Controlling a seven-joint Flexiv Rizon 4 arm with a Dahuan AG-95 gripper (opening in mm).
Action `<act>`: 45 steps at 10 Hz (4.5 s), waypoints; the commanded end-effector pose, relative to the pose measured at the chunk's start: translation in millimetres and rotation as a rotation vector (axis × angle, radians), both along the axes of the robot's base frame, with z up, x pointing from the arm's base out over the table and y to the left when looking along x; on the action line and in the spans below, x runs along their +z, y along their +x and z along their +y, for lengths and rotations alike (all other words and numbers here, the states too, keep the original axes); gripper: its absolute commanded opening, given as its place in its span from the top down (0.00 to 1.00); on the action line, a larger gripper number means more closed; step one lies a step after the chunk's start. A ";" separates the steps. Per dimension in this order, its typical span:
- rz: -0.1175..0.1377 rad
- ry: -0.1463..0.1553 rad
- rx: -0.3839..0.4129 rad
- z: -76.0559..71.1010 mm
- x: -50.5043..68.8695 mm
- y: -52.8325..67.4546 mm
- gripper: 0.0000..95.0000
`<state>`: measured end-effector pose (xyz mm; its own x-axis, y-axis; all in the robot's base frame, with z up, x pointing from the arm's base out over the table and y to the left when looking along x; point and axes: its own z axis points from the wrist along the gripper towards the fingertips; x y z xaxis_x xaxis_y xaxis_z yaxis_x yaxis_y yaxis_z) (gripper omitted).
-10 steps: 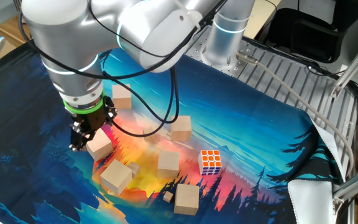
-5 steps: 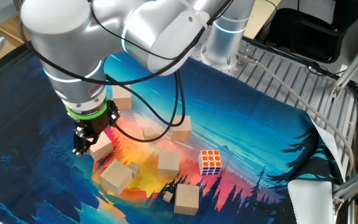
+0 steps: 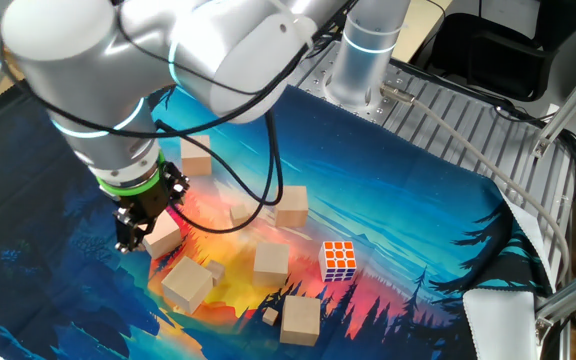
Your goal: Stack the blocks into a pyramid shape
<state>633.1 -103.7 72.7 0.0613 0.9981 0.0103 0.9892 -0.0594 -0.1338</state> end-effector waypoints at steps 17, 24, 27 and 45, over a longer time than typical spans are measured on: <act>-0.064 -0.030 -0.084 -23.0 -19.0 -2.4 0.00; -0.061 -0.008 -0.096 -23.3 -33.5 -5.8 0.00; -0.068 0.002 -0.090 -24.1 -40.2 -9.4 0.00; -0.120 0.016 -0.031 -11.7 -47.2 -4.3 1.00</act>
<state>629.9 -114.7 26.3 0.0873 0.9955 0.0372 0.9961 -0.0869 -0.0114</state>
